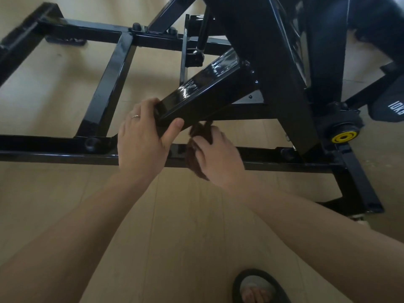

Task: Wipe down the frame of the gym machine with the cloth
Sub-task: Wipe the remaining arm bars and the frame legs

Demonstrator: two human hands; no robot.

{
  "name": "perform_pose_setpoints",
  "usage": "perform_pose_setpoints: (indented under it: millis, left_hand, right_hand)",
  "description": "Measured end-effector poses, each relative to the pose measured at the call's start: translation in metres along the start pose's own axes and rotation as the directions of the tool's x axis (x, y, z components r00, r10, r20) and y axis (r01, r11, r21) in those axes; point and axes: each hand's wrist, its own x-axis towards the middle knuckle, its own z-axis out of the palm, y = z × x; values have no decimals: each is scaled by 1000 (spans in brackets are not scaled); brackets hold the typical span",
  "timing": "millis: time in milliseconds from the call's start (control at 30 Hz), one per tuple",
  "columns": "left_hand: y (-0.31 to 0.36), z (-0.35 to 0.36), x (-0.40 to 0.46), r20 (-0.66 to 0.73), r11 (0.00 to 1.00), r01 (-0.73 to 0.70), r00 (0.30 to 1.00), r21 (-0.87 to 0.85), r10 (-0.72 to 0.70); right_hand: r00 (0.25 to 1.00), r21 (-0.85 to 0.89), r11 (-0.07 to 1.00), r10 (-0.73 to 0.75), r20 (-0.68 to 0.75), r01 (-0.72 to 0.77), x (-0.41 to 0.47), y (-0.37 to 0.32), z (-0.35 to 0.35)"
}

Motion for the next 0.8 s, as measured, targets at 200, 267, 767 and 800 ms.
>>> perform_pose_setpoints:
  millis: [200,267,767,800]
  left_hand:
    - [7,-3,-2,-27,1000,-3,1000,1,3]
    - [7,-2,-2,-21,1000,-2,1000,12,2]
    - [10,-6,-3,-9,998,-20,1000,57,20]
    - [10,-7,-3,-9,998,-18,1000,54,19]
  right_hand:
    - [955,-272,920,295,13,-281,-51,94,-28]
    - [956,-311,913,291,43,-264,-48,88,-27]
    - [987,12,989,-148,56,148,15,-45,8]
    - [987,8,990,-144,67,144,9,-36,2]
